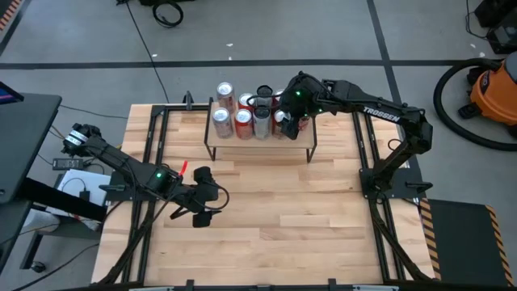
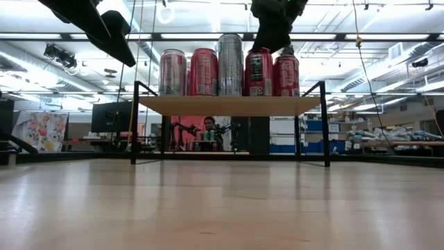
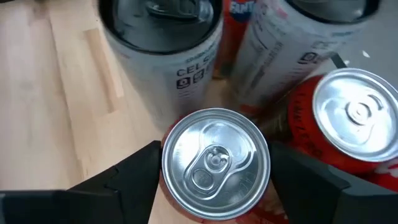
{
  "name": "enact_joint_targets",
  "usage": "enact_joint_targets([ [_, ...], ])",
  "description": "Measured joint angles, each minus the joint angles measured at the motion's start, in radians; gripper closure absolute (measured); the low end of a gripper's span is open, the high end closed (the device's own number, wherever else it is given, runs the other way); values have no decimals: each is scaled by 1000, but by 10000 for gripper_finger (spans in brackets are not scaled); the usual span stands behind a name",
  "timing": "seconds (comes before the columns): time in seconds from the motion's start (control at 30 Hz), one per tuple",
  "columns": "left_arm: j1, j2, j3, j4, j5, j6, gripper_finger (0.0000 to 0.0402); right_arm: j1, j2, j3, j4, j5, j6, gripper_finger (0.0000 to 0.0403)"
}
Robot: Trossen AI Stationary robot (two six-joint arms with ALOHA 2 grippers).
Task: Place canned beverage on shelf
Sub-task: Return to Home Position
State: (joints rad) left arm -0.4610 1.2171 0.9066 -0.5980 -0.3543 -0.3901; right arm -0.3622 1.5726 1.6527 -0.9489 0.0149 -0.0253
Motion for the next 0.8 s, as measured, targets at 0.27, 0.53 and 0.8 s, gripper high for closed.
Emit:
enact_joint_targets([
  [0.27, 0, 0, 0, 0, 0, 0, 8, -14, 0, 0, 0, -20, -61, 120],
  [0.53, 0, 0, 0, 0, 0, -6, 8, -29, 0, 0, -1, -33, -86, 111],
  [0.8, 0, 0, 0, 3, 7, -7, 8, -20, 1, -2, 8, 5, -112, 79],
])
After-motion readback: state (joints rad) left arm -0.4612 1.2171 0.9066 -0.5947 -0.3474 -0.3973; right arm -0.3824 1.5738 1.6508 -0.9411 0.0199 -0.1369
